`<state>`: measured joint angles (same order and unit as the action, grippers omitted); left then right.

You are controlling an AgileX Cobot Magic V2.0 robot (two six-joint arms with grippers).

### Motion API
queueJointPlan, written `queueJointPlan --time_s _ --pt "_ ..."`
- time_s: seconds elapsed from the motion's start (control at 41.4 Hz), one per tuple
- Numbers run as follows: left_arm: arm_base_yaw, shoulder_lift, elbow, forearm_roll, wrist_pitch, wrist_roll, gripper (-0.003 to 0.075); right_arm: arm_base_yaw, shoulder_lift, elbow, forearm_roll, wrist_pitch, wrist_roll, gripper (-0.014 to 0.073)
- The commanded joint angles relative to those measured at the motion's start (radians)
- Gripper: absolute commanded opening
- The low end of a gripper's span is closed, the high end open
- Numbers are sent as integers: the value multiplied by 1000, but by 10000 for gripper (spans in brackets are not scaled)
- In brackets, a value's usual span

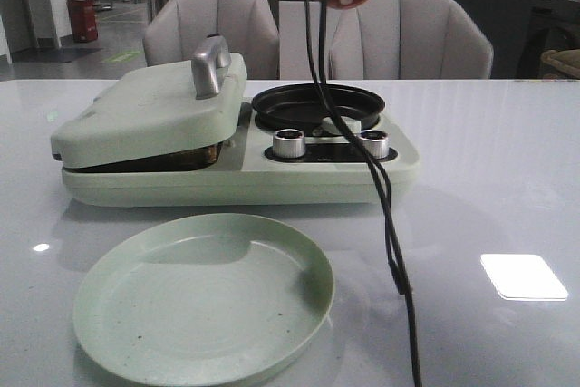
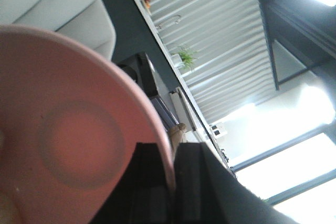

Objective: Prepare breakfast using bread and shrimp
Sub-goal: 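Tilt the pink bowl with the right gripper to pour shrimp into pan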

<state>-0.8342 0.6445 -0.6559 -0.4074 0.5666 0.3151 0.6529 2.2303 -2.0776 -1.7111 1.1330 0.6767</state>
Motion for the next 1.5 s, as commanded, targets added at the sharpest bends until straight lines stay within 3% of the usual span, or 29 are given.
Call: queueJointPlan --time_s 0.0,0.387,0.846,1.232,1.474 --pt "-6 -3 -29 -18 -68 0 98 3 -84 -70 -101 32 -10 17" --pt "-6 -3 -29 -2 -102 0 98 4 9 -74 -101 4 -79 17" --pt "-6 -3 -29 -2 -125 0 98 4 -16 -89 -101 -43 -143 17" --pt "-6 -3 -29 -1 -125 0 98 7 -23 -380 -101 -42 -232 17" --pt "-6 -3 -29 -1 -127 0 98 7 -29 -401 -101 -41 -232 17"
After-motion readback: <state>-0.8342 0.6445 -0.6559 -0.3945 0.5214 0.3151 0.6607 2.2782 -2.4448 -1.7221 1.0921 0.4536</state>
